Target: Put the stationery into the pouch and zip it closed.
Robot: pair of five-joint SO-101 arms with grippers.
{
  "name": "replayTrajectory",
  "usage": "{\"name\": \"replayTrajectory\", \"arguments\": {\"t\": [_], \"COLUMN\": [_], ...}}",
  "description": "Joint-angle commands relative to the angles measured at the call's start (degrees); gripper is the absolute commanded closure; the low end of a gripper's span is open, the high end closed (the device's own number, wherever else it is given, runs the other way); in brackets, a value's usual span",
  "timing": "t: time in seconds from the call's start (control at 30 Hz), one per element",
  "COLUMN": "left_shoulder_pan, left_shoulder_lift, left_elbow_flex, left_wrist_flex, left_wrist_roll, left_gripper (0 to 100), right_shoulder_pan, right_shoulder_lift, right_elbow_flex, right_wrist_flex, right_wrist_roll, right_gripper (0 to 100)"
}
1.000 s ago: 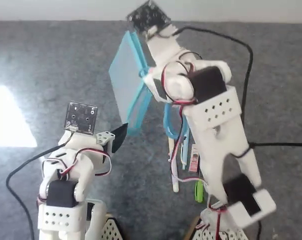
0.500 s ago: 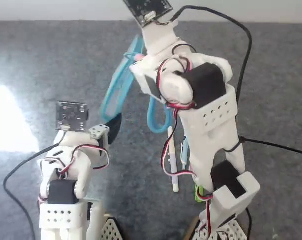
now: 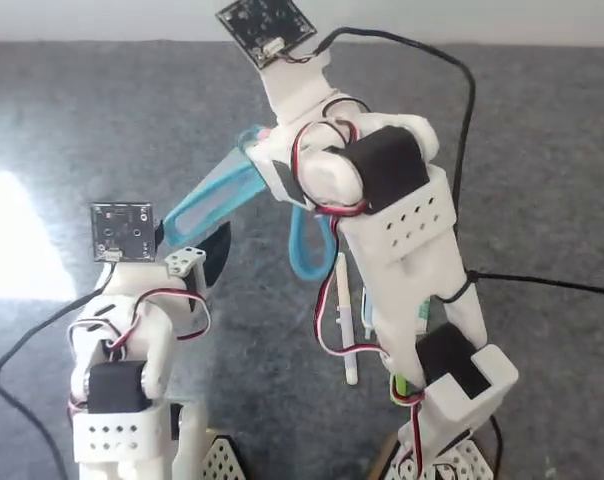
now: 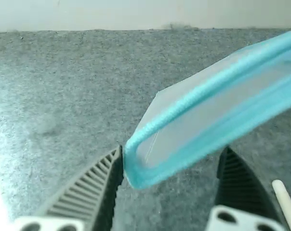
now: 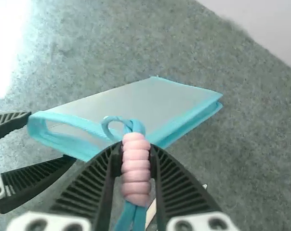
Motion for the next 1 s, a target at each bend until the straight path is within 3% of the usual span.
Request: {"name": "replayTrajectory", "arguments": {"t": [0.0,0.2,0.37,0.97], "left_shoulder_pan": [-0.26,-0.26,0.35,4.75], "left_shoulder_lift": [-0.79,-0.7,-0.79,-0.44], "left_elbow_flex": [-3.21,1.01,-5.41,-18.24], "left_wrist_flex": [0.7,-5.19,3.43,12.92], "left_wrist_roll": [-0.44,-0.62,-0.62,-3.25], "left_gripper": [70,70,70,70], "right_shoulder_pan": [1.63,-0.04,1.01,3.03], "right_shoulder_lift": [-2.24,-2.86,-2.07,4.53], "right_elbow_flex": [0.0,0.0,0.35,0.09], "right_wrist_flex": [-0.57,-0.13,-1.89,-5.41], "right_wrist_roll": [0.26,0.44,0.53,0.44], "right_gripper": [99.1,99.1,99.1,99.1]}}
